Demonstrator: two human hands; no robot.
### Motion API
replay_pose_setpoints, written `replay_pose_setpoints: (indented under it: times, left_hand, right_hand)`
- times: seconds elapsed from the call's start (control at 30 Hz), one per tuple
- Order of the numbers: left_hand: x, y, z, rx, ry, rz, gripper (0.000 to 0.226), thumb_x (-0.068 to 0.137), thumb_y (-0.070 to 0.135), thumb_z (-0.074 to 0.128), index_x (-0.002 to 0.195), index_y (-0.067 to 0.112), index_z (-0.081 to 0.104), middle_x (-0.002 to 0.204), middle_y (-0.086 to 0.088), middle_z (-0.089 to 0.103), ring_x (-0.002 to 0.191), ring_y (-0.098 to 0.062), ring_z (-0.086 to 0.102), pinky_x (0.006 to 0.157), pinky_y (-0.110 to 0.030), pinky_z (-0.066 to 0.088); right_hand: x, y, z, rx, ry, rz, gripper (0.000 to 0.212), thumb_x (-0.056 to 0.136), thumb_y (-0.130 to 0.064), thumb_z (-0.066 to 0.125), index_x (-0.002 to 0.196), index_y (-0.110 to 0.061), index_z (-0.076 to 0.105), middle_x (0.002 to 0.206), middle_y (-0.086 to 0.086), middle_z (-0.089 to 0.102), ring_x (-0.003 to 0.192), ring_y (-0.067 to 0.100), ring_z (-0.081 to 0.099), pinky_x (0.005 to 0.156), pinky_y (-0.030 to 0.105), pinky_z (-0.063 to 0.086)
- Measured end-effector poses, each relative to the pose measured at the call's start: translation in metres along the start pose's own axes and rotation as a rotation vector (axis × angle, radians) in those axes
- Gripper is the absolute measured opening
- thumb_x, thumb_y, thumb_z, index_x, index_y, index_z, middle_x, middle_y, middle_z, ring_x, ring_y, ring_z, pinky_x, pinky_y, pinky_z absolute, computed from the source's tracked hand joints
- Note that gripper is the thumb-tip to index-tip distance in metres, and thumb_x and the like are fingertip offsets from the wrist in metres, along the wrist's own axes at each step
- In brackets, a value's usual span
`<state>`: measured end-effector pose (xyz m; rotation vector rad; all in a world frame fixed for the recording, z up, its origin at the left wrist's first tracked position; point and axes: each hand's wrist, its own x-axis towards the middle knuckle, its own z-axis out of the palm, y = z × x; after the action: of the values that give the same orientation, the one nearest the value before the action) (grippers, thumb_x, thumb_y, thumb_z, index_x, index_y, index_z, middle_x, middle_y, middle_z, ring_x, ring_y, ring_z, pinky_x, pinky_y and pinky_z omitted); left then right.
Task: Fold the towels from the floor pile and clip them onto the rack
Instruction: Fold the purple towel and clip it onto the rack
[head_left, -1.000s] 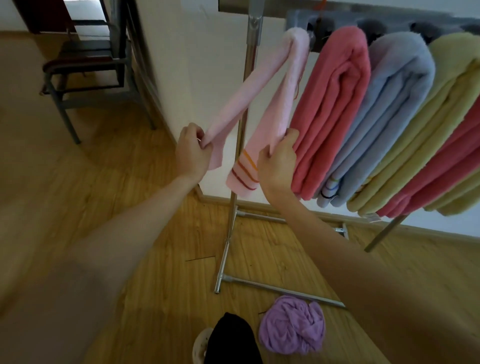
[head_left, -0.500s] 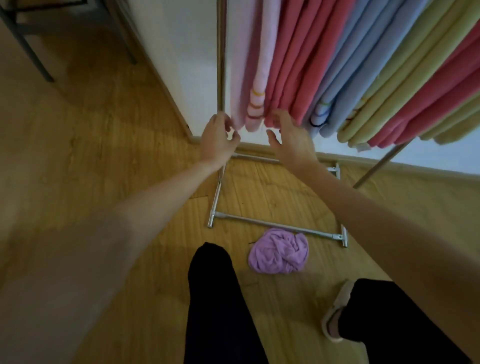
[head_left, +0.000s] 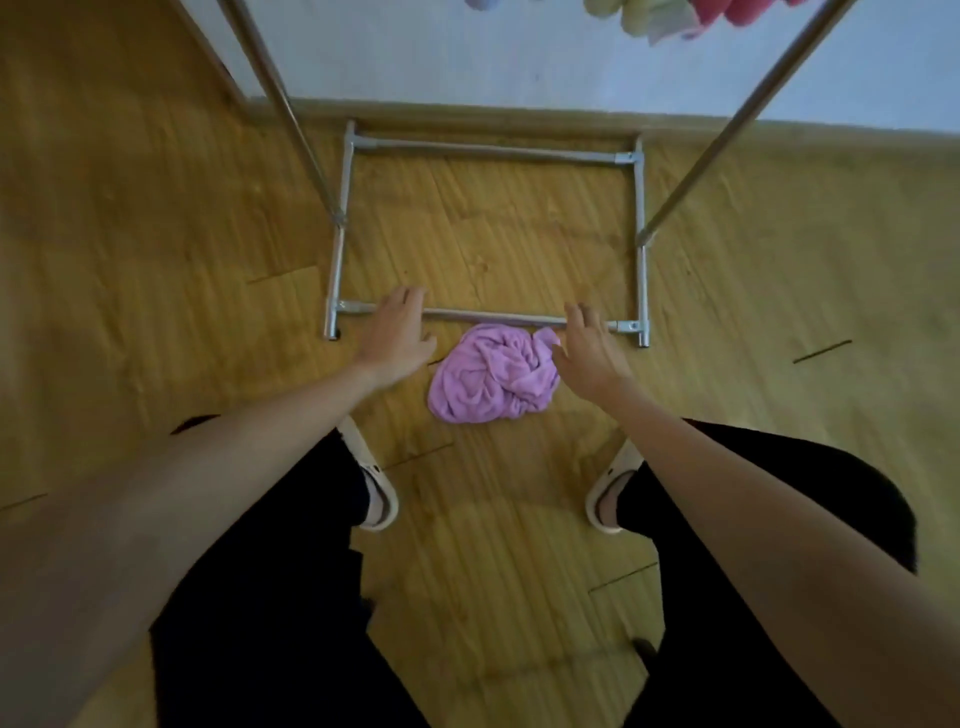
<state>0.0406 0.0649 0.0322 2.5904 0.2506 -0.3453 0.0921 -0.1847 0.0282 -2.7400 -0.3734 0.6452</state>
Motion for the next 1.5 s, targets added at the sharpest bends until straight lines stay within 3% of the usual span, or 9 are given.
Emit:
replay_pose_setpoints:
  times: [0.27,0.53,0.63,0.87,1.03,1.13,1.23,1.33,1.5]
  left_hand:
    - [0.044,-0.007,0.13,0.082,-0.233,0.093,0.042,0.08,0.009,0.06,0.12,0.0,0.054,0.124,-0.018,0.052,0.114,-0.036,0.051,0.094,-0.043,0.044]
    - [0.09,-0.002,0.229,0.053,-0.348,0.127,0.033,0.085,0.01,0.061,0.117,0.0,0.06,0.122,-0.018,0.059,0.117,-0.033,0.052,0.1,-0.037,0.035]
    - [0.093,-0.003,0.261,0.041,-0.399,0.096,0.027,0.088,0.018,0.061,0.108,-0.001,0.063,0.118,-0.019,0.059,0.114,-0.035,0.052,0.094,-0.044,0.041]
    - [0.091,-0.001,0.283,0.022,-0.424,0.014,0.02,0.087,0.032,0.063,0.092,0.013,0.068,0.113,-0.013,0.057,0.111,-0.032,0.05,0.084,-0.044,0.045]
    - [0.071,0.007,0.26,-0.238,-0.232,-0.12,0.011,0.087,0.017,0.06,0.078,0.011,0.06,0.083,-0.009,0.065,0.085,-0.03,0.062,0.071,-0.041,0.047]
    - [0.054,0.008,0.228,-0.351,-0.08,-0.184,0.012,0.09,0.016,0.056,0.079,0.011,0.056,0.07,-0.001,0.056,0.074,-0.028,0.059,0.069,-0.039,0.045]
    - [0.033,0.013,0.187,-0.387,0.044,-0.168,0.013,0.092,0.018,0.049,0.08,0.016,0.048,0.07,-0.001,0.051,0.07,-0.026,0.053,0.066,-0.039,0.042]
    - [0.005,0.029,0.147,-0.393,0.178,-0.142,0.013,0.096,0.015,0.046,0.083,0.016,0.048,0.074,-0.004,0.051,0.069,-0.015,0.045,0.062,-0.029,0.033]
    - [-0.044,0.053,0.09,-0.311,0.36,-0.12,0.016,0.098,0.018,0.044,0.086,0.01,0.052,0.067,0.003,0.047,0.062,-0.015,0.045,0.056,-0.028,0.029]
  right_hand:
    - [0.033,0.082,0.104,0.099,-0.133,0.168,0.047,0.093,-0.01,0.047,0.136,0.003,0.033,0.138,0.023,0.036,0.124,0.04,0.041,0.101,0.045,0.036]
    - [0.093,0.134,0.174,0.101,-0.294,0.087,0.058,0.094,-0.009,0.044,0.149,-0.017,0.025,0.143,0.02,0.033,0.127,0.037,0.041,0.1,0.043,0.039]
    - [0.107,0.145,0.19,0.043,-0.313,0.037,0.062,0.09,-0.003,0.043,0.146,-0.024,0.029,0.147,0.017,0.028,0.13,0.038,0.038,0.1,0.043,0.041]
    - [0.116,0.153,0.207,-0.07,-0.338,0.01,0.04,0.087,-0.01,0.054,0.126,-0.013,0.048,0.136,0.018,0.033,0.119,0.038,0.041,0.095,0.041,0.042]
    - [0.093,0.14,0.196,-0.158,-0.305,0.015,0.048,0.089,-0.009,0.055,0.136,-0.009,0.041,0.14,0.021,0.032,0.123,0.039,0.039,0.092,0.043,0.043]
    - [0.074,0.131,0.176,-0.134,-0.269,-0.018,0.037,0.091,-0.008,0.054,0.127,-0.007,0.05,0.141,0.019,0.03,0.121,0.039,0.043,0.086,0.043,0.045]
    - [0.054,0.121,0.146,-0.107,-0.202,-0.059,0.035,0.089,-0.005,0.056,0.124,-0.007,0.052,0.142,0.017,0.03,0.121,0.037,0.045,0.082,0.041,0.046]
    - [0.038,0.111,0.118,-0.151,-0.167,-0.025,0.026,0.091,-0.006,0.055,0.116,-0.009,0.06,0.142,0.016,0.032,0.126,0.034,0.04,0.085,0.041,0.047]
    - [0.004,0.091,0.07,-0.15,-0.067,-0.029,0.023,0.094,-0.016,0.052,0.111,-0.003,0.059,0.121,0.017,0.046,0.115,0.034,0.046,0.082,0.04,0.043]
